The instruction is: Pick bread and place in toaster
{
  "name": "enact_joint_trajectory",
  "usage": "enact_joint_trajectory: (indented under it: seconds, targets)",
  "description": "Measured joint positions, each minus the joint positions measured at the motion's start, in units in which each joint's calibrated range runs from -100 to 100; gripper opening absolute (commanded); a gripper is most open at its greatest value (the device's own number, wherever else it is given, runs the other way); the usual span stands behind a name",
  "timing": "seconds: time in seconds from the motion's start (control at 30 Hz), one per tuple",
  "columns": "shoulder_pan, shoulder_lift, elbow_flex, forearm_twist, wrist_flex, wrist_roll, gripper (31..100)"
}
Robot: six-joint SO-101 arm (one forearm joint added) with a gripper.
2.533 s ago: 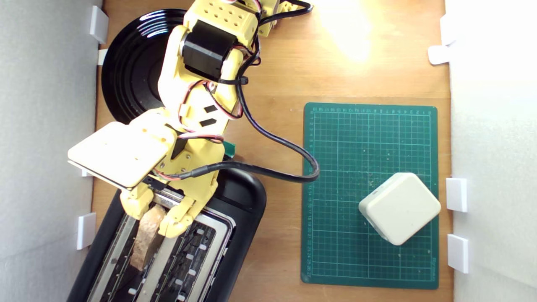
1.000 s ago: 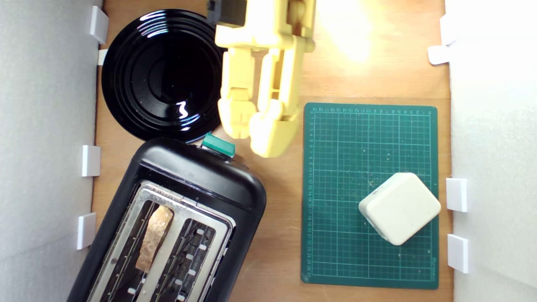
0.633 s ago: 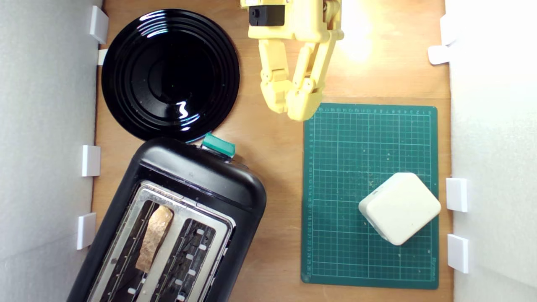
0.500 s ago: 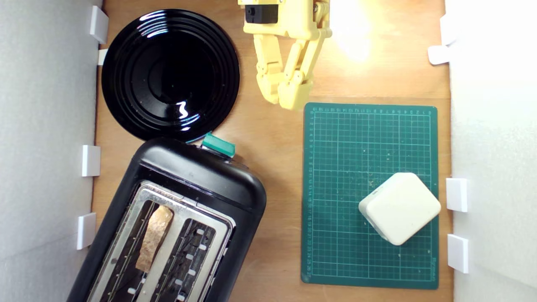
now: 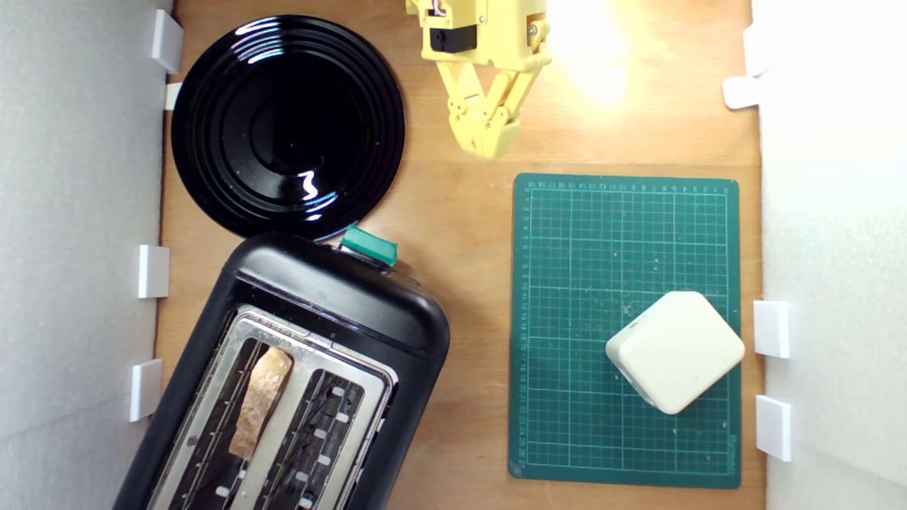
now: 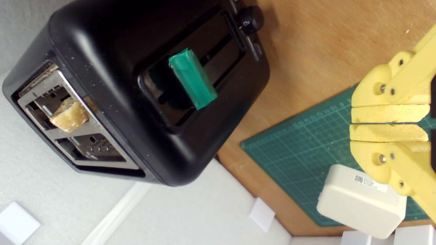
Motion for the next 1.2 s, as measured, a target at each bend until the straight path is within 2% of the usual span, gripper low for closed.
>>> enact_joint_trajectory:
  seconds: [0.47, 1.07, 1.2]
  targets:
    - [0.18, -15.2, 21.64, -0.27, 0.0, 2.12, 32.7]
    - [0.18, -15.71, 34.3, -0.36, -0.08, 2.17, 31.0]
    - [-1.01, -15.79, 35.6, -0.44, -0.59, 2.17, 31.0]
